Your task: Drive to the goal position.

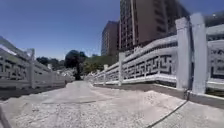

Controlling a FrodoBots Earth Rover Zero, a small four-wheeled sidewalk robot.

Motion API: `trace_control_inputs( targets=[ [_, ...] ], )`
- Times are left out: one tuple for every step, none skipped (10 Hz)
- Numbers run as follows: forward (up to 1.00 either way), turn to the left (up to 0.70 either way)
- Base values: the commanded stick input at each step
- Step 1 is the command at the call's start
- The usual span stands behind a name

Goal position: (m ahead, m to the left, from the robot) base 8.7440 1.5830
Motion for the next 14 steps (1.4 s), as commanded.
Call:
trace_control_inputs(
  targets=[
    [0.1,0.0],
    [0.0,0.0],
    [0.0,0.0],
    [0.0,0.32],
    [0.0,0.45],
    [0.0,0.45],
    [0.0,0.37],
    [0.0,0.18],
    [0.0,0.21],
    [0.0,0.45],
    [0.0,0.3],
    [0.0,0.0],
    [0.0,0.19],
    [0.0,0.45]
  ],
)
